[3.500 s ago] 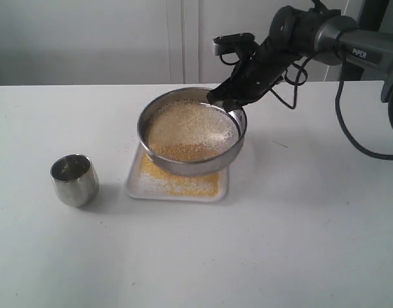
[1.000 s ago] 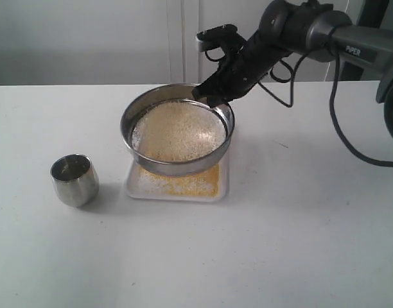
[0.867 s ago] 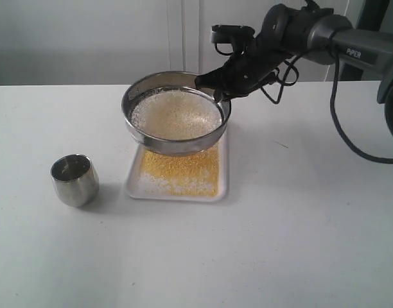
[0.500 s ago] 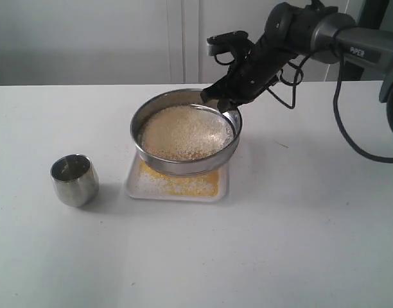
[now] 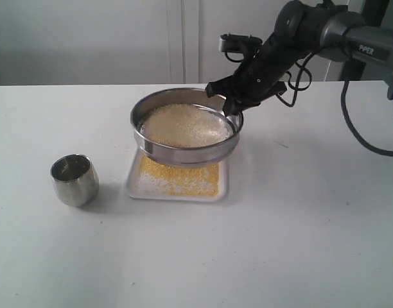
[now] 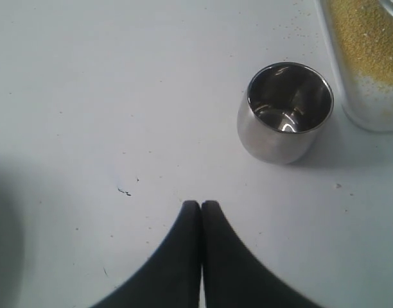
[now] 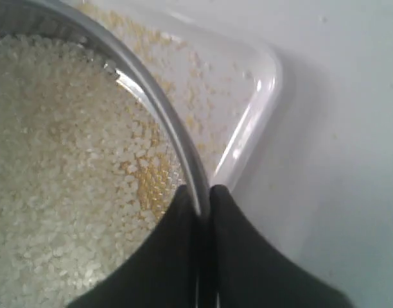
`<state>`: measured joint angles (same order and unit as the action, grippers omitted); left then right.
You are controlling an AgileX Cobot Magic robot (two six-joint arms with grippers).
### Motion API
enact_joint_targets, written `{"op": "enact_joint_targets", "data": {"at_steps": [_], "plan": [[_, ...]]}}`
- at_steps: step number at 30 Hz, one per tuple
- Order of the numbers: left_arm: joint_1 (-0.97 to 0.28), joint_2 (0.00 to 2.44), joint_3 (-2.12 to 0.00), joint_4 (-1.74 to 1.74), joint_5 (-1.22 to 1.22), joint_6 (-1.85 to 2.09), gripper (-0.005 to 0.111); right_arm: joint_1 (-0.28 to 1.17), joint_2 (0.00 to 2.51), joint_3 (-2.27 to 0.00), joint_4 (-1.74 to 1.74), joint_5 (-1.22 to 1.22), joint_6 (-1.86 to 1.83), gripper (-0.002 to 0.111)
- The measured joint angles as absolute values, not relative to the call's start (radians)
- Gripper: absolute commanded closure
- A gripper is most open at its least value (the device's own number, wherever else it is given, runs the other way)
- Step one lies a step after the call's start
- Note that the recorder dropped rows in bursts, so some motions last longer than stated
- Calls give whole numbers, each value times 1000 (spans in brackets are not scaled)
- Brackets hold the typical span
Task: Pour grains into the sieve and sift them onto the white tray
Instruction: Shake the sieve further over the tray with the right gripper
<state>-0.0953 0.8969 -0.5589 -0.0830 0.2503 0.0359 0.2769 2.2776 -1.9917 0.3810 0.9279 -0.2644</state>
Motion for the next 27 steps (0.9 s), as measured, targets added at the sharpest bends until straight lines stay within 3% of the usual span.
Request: {"op": "enact_joint_targets", "data": {"at_steps": [5, 9, 13, 18, 27], "plan": [[-95, 897, -559, -83, 250, 36, 107, 276, 2272, -1990, 373, 1077, -318, 108], [-95, 897, -559, -83, 250, 36, 107, 286, 2276, -1991, 381, 846, -172, 108], [-95, 897, -559, -83, 250, 36, 107, 281, 2248, -1974, 385, 914, -263, 108], [-95, 897, -559, -83, 250, 36, 107, 297, 2273, -1956, 386, 764, -235, 108], [-95, 897, -559, -83, 250, 36, 107, 302, 2264, -1920, 408, 749, -274, 108]]}}
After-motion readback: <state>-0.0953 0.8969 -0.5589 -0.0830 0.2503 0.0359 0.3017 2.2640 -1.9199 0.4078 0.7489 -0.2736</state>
